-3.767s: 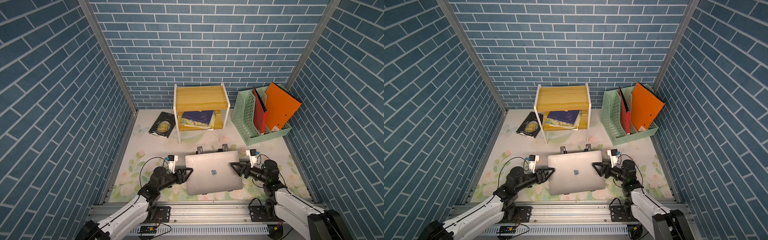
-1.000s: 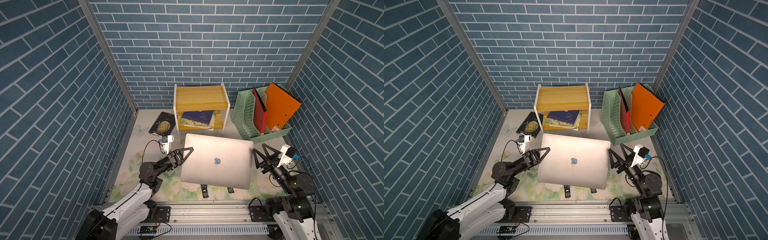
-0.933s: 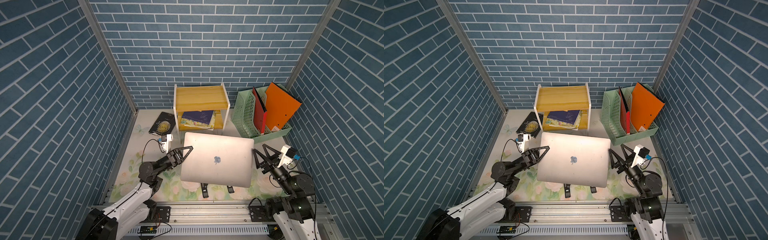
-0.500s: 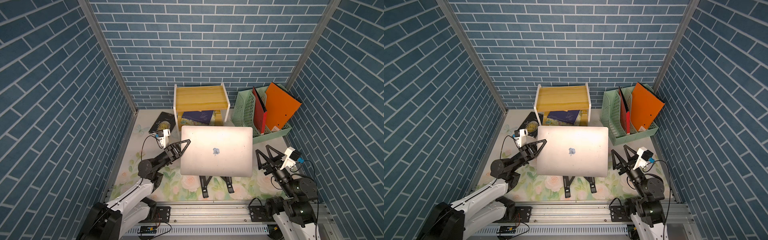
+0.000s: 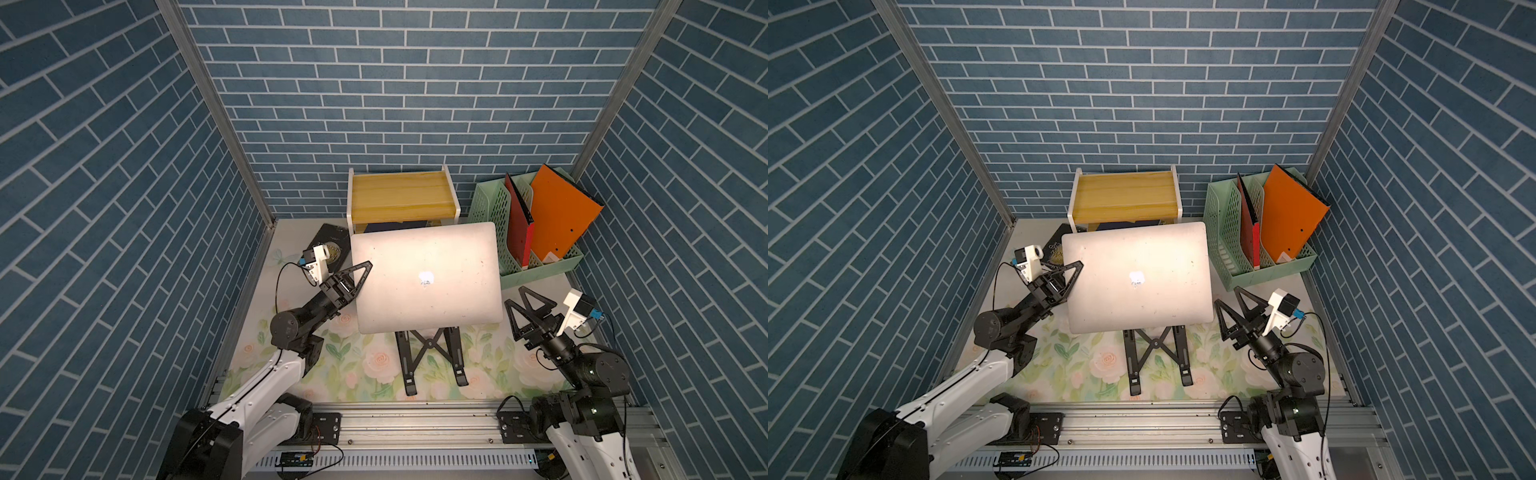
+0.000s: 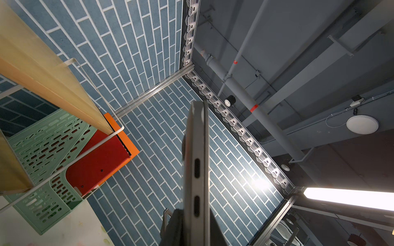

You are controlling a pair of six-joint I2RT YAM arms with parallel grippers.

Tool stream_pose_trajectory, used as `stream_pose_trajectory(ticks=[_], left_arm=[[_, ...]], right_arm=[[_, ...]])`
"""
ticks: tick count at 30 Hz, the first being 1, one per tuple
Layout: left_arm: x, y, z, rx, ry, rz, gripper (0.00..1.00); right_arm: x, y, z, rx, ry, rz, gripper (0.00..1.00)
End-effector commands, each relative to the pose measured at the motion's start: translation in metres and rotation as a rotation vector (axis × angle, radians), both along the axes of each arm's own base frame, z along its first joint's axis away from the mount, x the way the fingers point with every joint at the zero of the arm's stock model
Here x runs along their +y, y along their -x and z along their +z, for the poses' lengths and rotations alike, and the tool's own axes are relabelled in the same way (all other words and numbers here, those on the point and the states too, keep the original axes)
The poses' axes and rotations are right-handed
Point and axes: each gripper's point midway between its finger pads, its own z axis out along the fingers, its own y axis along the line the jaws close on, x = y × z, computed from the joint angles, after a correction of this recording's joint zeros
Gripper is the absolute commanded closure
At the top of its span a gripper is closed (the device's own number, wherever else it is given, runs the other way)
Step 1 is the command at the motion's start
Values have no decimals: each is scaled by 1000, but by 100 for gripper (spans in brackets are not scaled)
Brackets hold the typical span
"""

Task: Close the laptop lid and set it aside
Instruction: Pick up the laptop from the computer stand.

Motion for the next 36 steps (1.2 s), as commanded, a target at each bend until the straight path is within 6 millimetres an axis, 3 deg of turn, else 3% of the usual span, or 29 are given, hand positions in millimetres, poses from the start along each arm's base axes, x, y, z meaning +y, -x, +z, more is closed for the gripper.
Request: stream_pose_trajectory(ticks=[1, 4, 9, 16, 27, 31, 33, 36], left_arm=[[21, 20, 59, -157, 137, 28, 100], [21, 16, 58, -144, 132, 34, 100], [22, 15, 73, -163, 141, 40, 100], [20, 7, 82, -153, 137, 39, 100], [17, -7, 76, -119, 134, 40, 100], [21, -5, 74, -117, 161, 45, 100], [31, 1, 77, -134, 228, 52, 100], [53, 7, 72, -125, 362, 75, 100]], right_arm=[[18, 23, 25, -69, -90, 219, 12], [26, 25, 33, -82, -100, 293, 13], [30, 22, 43, -80, -127, 332, 16], [46, 27, 61, -103, -150, 442, 35], [62, 27, 75, -106, -158, 509, 70], [61, 20, 74, -89, -175, 491, 65], [59, 16, 72, -81, -190, 470, 44], [55, 13, 72, -85, -214, 443, 29]])
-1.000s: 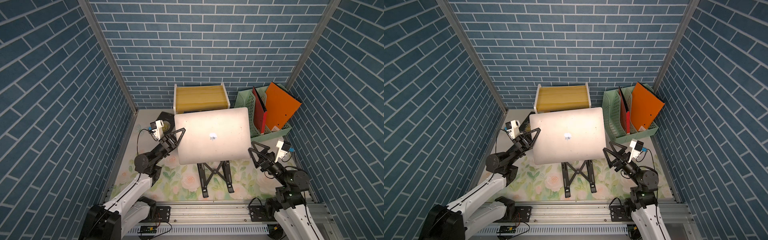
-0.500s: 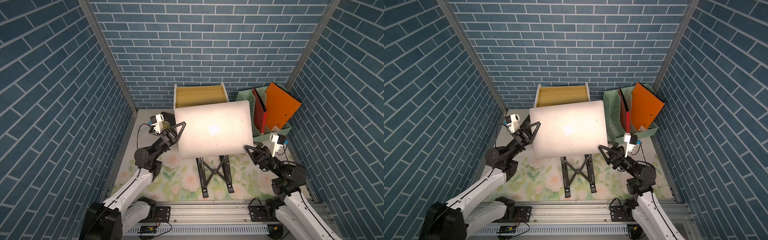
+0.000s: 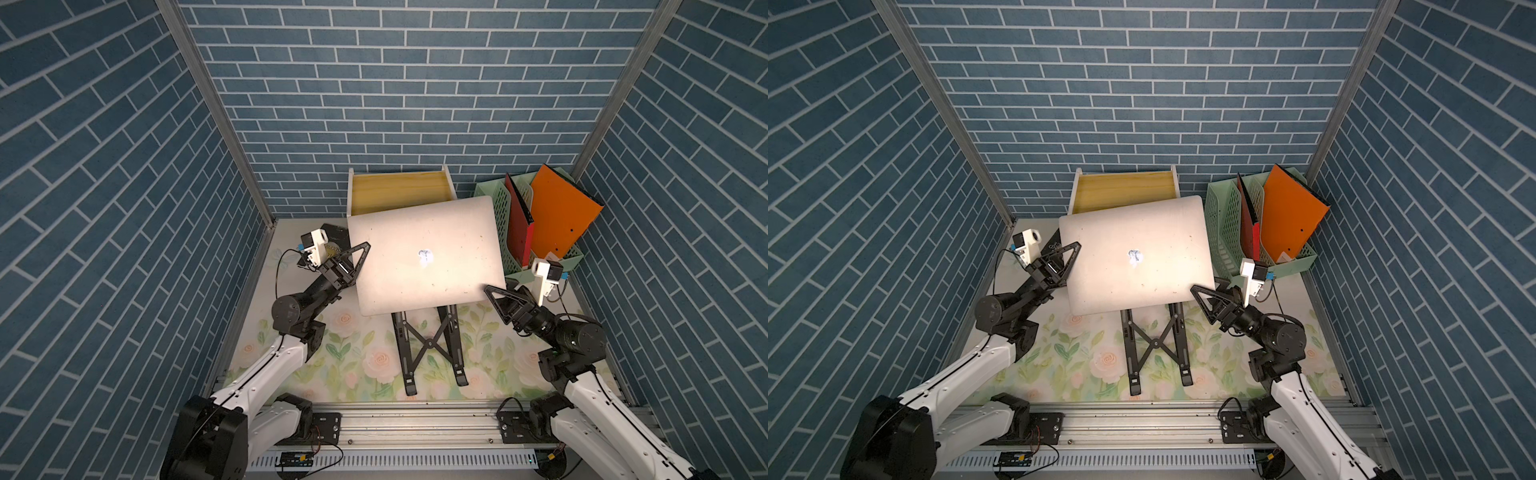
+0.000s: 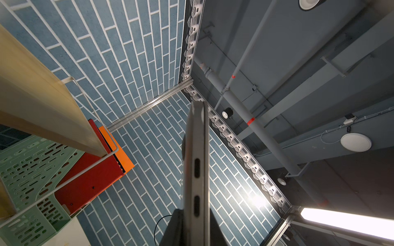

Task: Close the laptop lid and set it aside
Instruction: Pick up the laptop from the computer stand.

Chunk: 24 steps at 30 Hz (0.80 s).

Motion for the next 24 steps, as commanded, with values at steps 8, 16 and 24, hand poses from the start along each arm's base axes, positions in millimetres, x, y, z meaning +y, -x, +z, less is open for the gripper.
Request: stream_pose_trajectory(ticks=[8, 16, 24], left_arm=[[84, 40, 52, -140, 505, 138, 100], [99, 36, 55, -57, 597, 309, 100], [101, 20, 46, 103, 660, 508, 100]], right_arm=[[0, 2, 21, -65, -118, -29, 18], [46, 7, 30, -104, -80, 50, 20], [34, 3, 26, -100, -46, -60, 19]])
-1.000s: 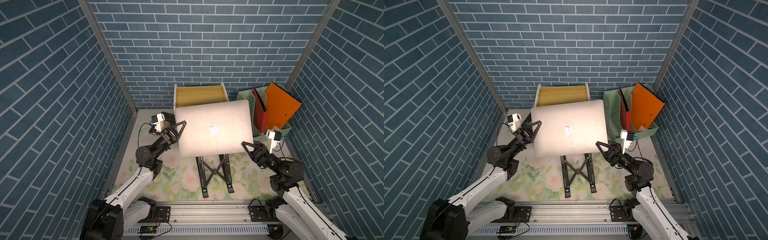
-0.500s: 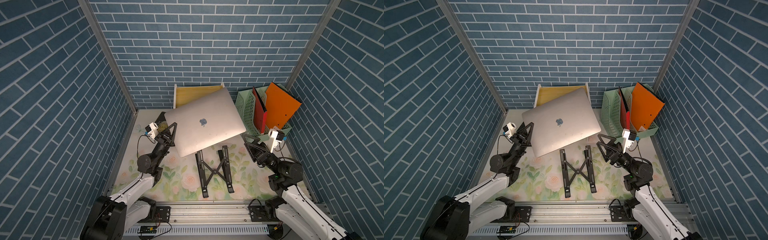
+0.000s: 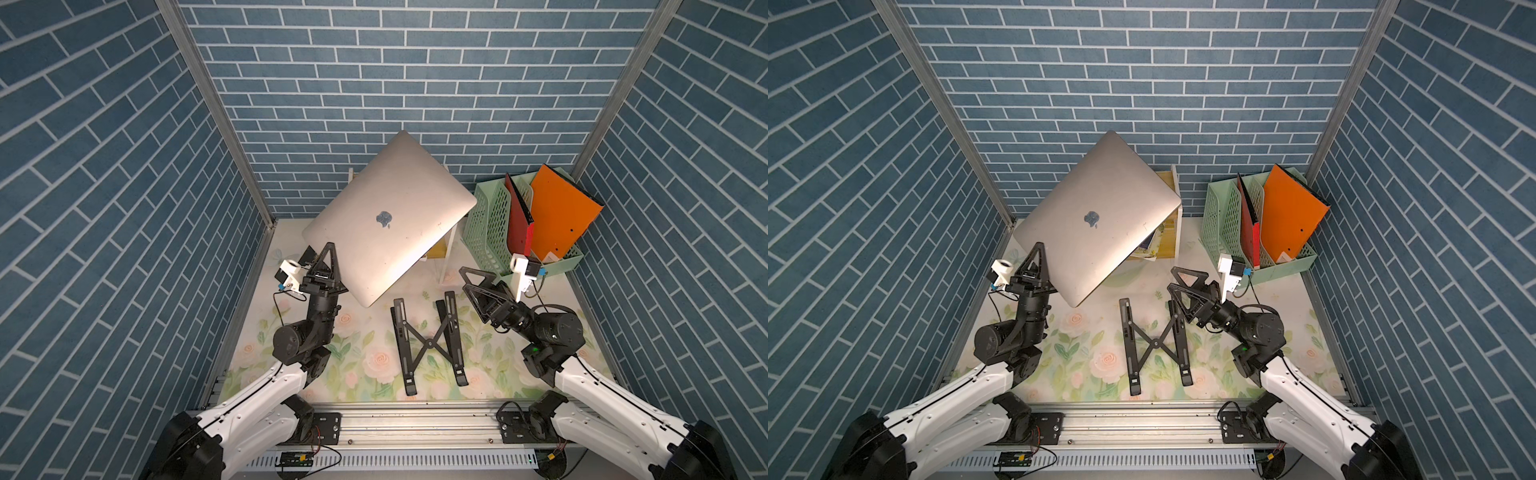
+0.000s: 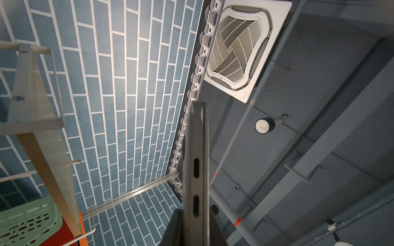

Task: Close the laptop lid and set it aside
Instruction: Pick up the laptop from the computer stand, then place the laptop on the shelf.

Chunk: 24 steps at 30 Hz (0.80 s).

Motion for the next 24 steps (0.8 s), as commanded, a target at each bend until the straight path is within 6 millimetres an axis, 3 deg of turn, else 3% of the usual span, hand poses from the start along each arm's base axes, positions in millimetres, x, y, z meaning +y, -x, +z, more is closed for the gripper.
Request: stream_pose_trajectory(ticks=[1, 11, 24], left_arm=[[34, 12, 36, -44, 194, 138, 100], [6, -30, 29, 121, 238, 264, 100], [-18, -58, 24, 300, 225, 473, 100]], right_arm=[[-10, 2, 12, -62, -5, -82, 19], [-26, 12, 8, -80, 34, -152, 18], [-40, 29, 7, -112, 67, -185, 17]])
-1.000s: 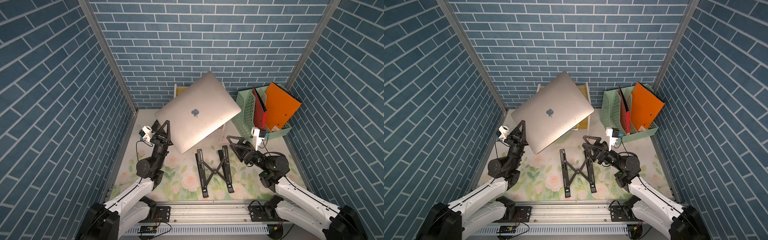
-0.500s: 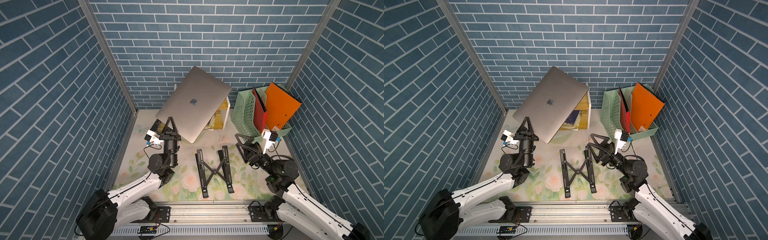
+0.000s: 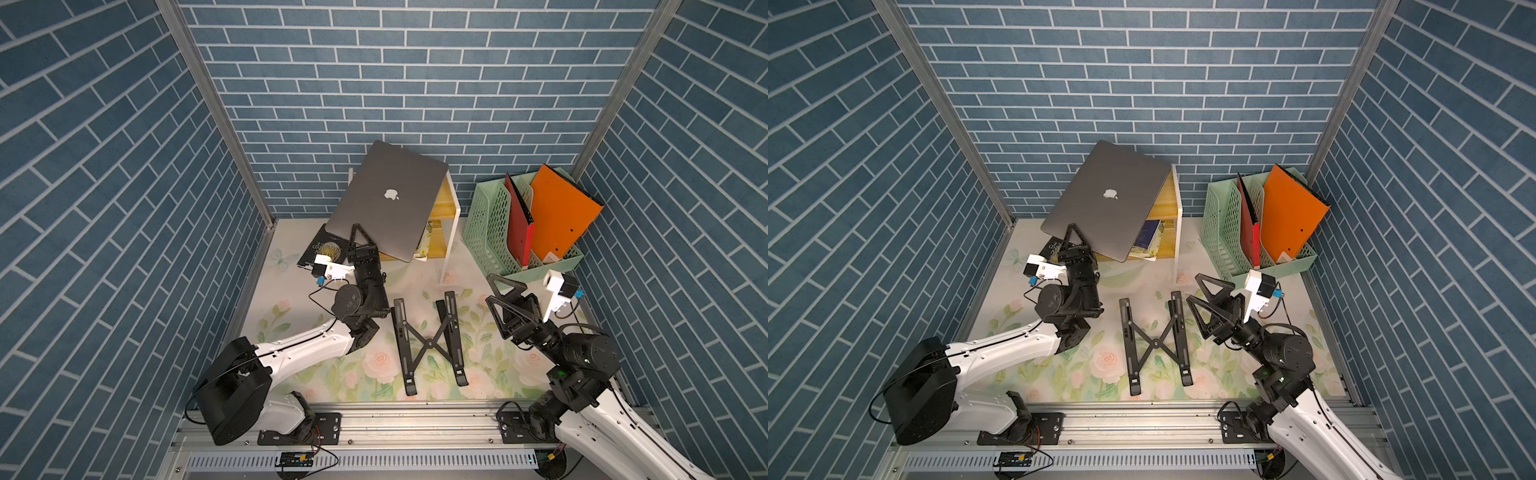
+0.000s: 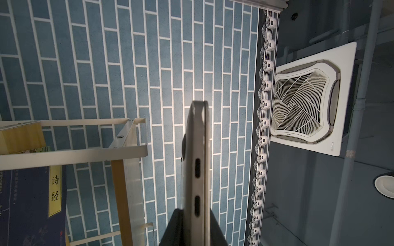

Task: Close the laptop lid and set it aside
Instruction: Place the laptop on the shelf.

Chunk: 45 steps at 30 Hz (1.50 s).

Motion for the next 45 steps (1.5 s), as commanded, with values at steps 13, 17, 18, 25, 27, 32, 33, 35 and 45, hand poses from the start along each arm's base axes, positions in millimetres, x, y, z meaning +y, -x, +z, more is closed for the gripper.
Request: stream_pose_trajectory(ticks=[13, 17, 18, 25, 27, 32, 33, 35, 45], left_arm=[[-18, -12, 46, -24, 165, 103, 98], [-25, -18, 42, 28, 129, 139, 98], [-27, -19, 42, 34, 122, 144, 97], [-44, -25, 35, 53, 78, 131, 84], [-48, -25, 30, 49, 67, 121, 74], [-52, -25, 21, 17, 52, 87, 48], [-53, -24, 19, 16, 47, 81, 43], [-53, -21, 18, 9, 38, 71, 38], [-51, -11, -4, 43, -50, 10, 13]], right_arm=[[-8, 11, -3, -34, 60, -33, 17], [-11, 15, -1, -39, 71, -46, 16], [-12, 16, 0, -41, 74, -48, 16], [-14, 17, -1, -39, 80, -56, 16], [-14, 17, -1, -38, 79, -56, 16], [-14, 16, -1, -37, 82, -56, 15], [-14, 16, -1, -38, 82, -56, 15], [-13, 16, -2, -35, 85, -56, 15], [-10, 10, -4, -27, 90, -65, 15]])
